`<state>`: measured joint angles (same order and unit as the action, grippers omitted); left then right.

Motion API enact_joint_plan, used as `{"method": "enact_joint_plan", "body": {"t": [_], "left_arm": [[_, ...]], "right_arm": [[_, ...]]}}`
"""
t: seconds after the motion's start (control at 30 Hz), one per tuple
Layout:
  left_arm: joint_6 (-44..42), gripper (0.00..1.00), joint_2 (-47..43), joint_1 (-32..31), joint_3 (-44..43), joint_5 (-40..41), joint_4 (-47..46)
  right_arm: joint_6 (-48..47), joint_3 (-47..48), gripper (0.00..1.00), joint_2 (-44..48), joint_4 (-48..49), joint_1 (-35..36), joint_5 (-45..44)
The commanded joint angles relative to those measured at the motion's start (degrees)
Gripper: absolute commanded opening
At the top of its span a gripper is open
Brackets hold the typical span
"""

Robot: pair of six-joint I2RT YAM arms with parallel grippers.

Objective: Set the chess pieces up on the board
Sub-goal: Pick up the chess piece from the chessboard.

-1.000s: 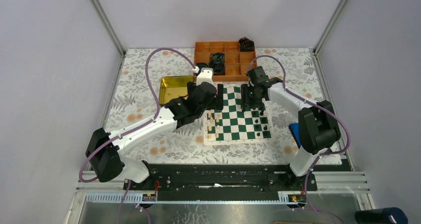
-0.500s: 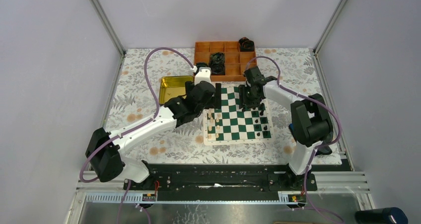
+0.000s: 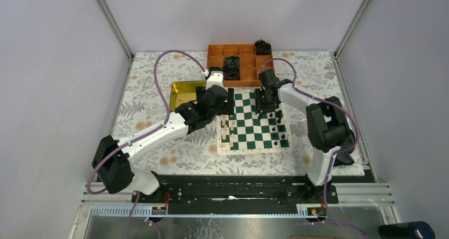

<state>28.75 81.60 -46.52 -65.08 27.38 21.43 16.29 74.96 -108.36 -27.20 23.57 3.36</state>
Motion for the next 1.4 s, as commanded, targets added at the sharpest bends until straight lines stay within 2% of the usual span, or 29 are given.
{"method": "enact_joint_plan", "body": {"t": [0.0,0.27,0.4,0.83,1.0,1.37], "left_arm": [[-1.23,0.99,0.14,0.88,0.66,-0.04,-1.61],[-1.34,0.99,0.21,1.61,0.82,-1.05,-1.95],[-1.4,0.99,0.48,1.93,0.83,-1.55,-2.12],[-1.33,0.99,0.66,2.14,0.95,-2.43,-2.54],[-1.16,0.99,0.28,2.08,1.16,-2.52,-2.52],[-1.55,0.99,-0.96,2.36,1.22,-1.87,-2.36]], "right_arm": [[-0.78,2.73,0.45,-0.82,-1.03,0.51,-1.95],[-0.61,2.83,0.41,-0.9,-1.85,0.51,-1.94],[-0.65,2.73,0.34,-1.07,-2.12,0.47,-1.69],[-0.65,1.59,0.25,-0.71,-3.01,0.46,-1.67],[-0.49,1.57,0.16,-0.32,-3.12,0.51,-1.68],[-0.47,6.37,0.04,2.16,-5.89,0.48,-2.21]]}}
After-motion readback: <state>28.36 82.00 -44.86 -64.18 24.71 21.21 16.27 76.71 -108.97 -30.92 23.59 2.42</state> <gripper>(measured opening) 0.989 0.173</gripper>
